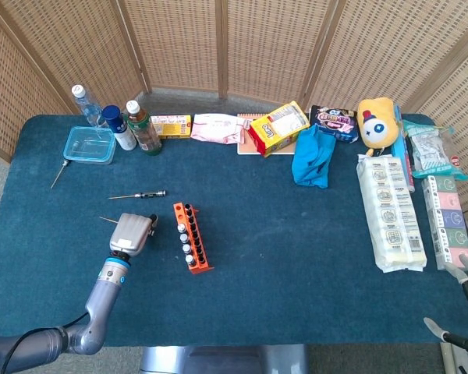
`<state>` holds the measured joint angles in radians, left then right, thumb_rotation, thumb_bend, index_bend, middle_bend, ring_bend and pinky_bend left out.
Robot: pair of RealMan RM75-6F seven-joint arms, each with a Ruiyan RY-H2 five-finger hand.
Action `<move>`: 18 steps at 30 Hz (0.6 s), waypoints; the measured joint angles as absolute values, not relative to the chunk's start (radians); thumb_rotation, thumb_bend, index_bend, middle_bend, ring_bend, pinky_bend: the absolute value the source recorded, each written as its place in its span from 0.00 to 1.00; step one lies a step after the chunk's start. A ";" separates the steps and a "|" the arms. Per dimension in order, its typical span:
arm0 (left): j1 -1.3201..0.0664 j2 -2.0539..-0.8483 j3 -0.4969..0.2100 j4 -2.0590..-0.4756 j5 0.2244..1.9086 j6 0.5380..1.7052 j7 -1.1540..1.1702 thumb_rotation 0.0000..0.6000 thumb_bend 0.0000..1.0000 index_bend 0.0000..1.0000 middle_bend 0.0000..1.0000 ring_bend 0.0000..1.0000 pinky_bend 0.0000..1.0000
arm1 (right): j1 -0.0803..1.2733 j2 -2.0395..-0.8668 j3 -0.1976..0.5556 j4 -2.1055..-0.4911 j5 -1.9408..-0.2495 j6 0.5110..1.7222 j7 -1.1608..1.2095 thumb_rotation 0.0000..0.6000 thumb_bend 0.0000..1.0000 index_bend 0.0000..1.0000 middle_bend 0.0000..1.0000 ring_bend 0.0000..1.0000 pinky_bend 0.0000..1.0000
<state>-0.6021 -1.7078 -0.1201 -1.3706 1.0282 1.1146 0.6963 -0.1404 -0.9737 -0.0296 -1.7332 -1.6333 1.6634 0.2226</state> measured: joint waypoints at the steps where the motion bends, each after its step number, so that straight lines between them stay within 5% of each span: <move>1: -0.601 -1.708 -0.119 -1.370 1.029 1.115 0.696 1.00 0.37 0.42 1.00 1.00 1.00 | -0.140 -0.973 -0.030 -1.733 -1.634 1.664 0.225 1.00 0.00 0.15 0.05 0.00 0.00; 18: -0.606 -1.726 -0.113 -1.360 1.026 1.125 0.732 1.00 0.37 0.42 1.00 1.00 1.00 | -0.142 -0.968 -0.032 -1.734 -1.638 1.671 0.240 1.00 0.00 0.15 0.05 0.00 0.00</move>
<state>-0.6063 -1.7265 -0.1127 -1.3602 1.0259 1.1248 0.7316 -0.1421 -0.9680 -0.0324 -1.7339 -1.6382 1.6708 0.2405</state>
